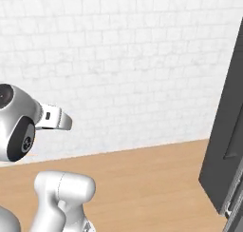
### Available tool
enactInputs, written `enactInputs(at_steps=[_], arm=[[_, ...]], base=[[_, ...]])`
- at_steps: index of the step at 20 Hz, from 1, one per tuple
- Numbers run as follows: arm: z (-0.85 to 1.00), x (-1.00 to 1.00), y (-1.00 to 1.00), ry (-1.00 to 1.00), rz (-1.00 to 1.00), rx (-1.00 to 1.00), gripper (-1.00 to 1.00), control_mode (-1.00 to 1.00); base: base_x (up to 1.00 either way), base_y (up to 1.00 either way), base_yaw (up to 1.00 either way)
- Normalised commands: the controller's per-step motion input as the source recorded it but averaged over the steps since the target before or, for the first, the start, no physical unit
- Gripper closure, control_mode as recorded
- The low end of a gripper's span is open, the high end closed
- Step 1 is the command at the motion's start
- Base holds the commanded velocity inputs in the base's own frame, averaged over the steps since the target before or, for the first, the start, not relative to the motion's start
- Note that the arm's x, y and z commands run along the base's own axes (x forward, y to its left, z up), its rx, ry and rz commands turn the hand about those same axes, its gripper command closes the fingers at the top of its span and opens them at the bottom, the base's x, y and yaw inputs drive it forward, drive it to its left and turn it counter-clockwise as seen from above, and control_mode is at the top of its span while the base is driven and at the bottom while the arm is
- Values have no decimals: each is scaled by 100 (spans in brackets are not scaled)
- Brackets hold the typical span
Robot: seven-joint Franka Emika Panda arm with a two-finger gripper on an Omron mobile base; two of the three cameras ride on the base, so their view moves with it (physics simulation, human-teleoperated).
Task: Place one lemon and one fish in each tupperware on the nearby counter, to pack two identical lunches.
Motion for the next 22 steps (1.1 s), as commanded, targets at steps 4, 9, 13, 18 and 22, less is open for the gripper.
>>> enactInputs(at_steps=[4,9,13,18,22], arm=[[0,0,0,0,0,0,-100,100],[0,0,0,0,0,0,-100,100],[0,0,0,0,0,0,-100,100],[0,0,0,0,0,0,-100,100],[0,0,0,0,0,0,-100,100]], base=[[84,52,-79],[70,52,-82],[65,37,-82],[54,0,-80],[56,1,-76]])
